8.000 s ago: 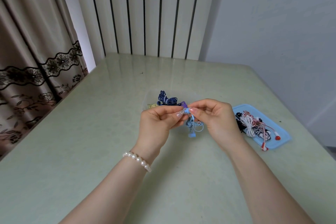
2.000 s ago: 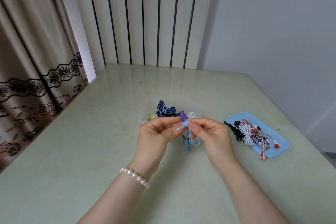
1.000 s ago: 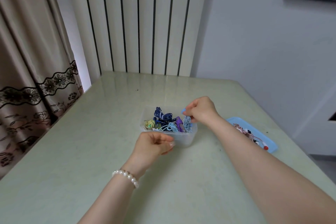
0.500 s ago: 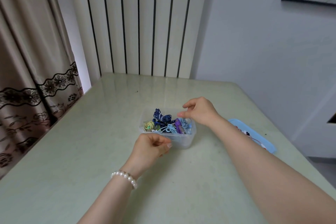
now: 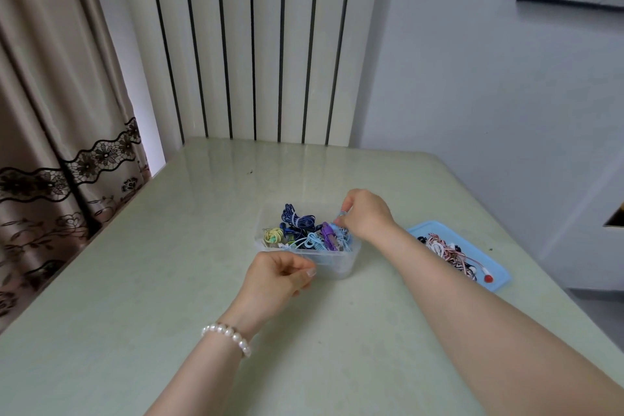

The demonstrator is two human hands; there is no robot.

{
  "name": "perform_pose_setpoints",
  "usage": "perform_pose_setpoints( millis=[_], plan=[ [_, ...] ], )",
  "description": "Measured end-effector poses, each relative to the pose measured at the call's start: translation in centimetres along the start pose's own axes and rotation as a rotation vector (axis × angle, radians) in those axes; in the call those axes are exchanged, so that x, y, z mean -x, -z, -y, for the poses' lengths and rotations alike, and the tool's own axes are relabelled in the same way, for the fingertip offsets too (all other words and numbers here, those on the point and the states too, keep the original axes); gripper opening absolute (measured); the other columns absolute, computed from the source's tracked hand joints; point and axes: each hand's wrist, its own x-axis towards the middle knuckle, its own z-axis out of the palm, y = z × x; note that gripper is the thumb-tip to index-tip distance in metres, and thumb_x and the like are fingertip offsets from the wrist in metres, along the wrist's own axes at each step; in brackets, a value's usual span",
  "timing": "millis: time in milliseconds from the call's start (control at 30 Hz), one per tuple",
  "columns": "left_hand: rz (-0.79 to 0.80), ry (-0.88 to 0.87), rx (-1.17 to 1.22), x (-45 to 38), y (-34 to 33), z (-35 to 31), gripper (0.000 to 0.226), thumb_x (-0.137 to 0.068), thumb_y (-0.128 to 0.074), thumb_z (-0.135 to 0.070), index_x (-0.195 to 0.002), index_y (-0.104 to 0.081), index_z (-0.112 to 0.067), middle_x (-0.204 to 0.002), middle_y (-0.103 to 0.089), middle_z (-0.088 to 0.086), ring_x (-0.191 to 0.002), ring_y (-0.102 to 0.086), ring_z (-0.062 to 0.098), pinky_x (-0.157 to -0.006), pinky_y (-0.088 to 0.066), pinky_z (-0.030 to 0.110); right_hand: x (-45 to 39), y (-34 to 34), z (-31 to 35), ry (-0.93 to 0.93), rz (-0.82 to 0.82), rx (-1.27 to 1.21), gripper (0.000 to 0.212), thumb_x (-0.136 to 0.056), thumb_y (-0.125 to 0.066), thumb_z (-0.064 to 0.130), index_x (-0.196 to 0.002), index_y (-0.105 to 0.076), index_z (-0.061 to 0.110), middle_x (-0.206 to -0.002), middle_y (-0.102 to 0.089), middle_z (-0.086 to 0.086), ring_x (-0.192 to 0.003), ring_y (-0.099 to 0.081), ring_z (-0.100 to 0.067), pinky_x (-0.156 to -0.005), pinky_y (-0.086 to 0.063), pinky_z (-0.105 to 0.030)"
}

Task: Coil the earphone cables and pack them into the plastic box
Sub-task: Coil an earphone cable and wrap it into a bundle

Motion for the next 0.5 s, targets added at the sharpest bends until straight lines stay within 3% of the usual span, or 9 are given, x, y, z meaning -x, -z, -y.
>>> perform_pose_setpoints(
  millis=[100,200,300,433,500],
  plan=[
    [0.000,-0.003,-0.002,0.0,0.0,0.2,0.022,-0.080,-0.066,0.000,-0.064,-0.066,-0.014,-0.052,-0.060,-0.003,-0.046,-0.053,0.002,-0.051,-0.046,0.015,0.5,-0.8,-0.4,0.049,-0.087,0.084,0.012,-0.079,-0.070,0.022,-0.079,-0.059,0.017,-0.095,-0.066,-0.006,-0.094,-0.056,-0.025,-0.069,-0.038,-0.026],
    [0.004,-0.002,-0.016,0.0,-0.1,0.3,0.020,-0.080,-0.066,0.000,-0.065,-0.066,-0.014,-0.055,-0.061,0.000,-0.051,-0.054,0.008,-0.052,-0.047,0.015,0.7,-1.2,-0.9,0.182,-0.155,0.290,0.014,-0.082,-0.067,0.027,-0.087,-0.069,0.014,-0.103,-0.058,-0.006,-0.104,-0.045,-0.025,-0.083,-0.036,-0.028],
    [0.004,0.004,-0.047,0.0,-0.2,0.5,0.020,-0.080,-0.067,-0.002,-0.066,-0.067,-0.016,-0.059,-0.063,0.000,-0.057,-0.056,0.013,-0.057,-0.048,0.020,0.9,-1.3,-1.3,0.225,-0.124,0.360,0.023,-0.088,-0.058,0.031,-0.094,-0.071,0.013,-0.106,-0.052,-0.007,-0.105,-0.040,-0.026,-0.089,-0.034,-0.030],
    [0.015,0.003,-0.092,-0.2,-0.7,0.6,0.023,-0.080,-0.068,-0.005,-0.064,-0.067,-0.021,-0.056,-0.063,-0.006,-0.054,-0.055,0.008,-0.060,-0.049,0.024,0.6,-0.2,-2.3,0.219,-0.069,0.102,0.023,-0.090,-0.050,0.010,-0.104,-0.069,0.009,-0.112,-0.056,-0.010,-0.111,-0.046,-0.028,-0.095,-0.036,-0.028],
    [0.028,-0.014,-0.111,-0.4,-1.0,0.4,0.024,-0.079,-0.068,-0.006,-0.062,-0.068,-0.023,-0.053,-0.062,-0.010,-0.051,-0.054,0.004,-0.061,-0.048,0.023,0.5,1.0,-3.1,0.181,-0.050,-0.079,0.028,-0.087,-0.049,0.003,-0.108,-0.067,0.007,-0.114,-0.059,-0.011,-0.107,-0.054,-0.024,-0.091,-0.036,-0.020]
  ],
)
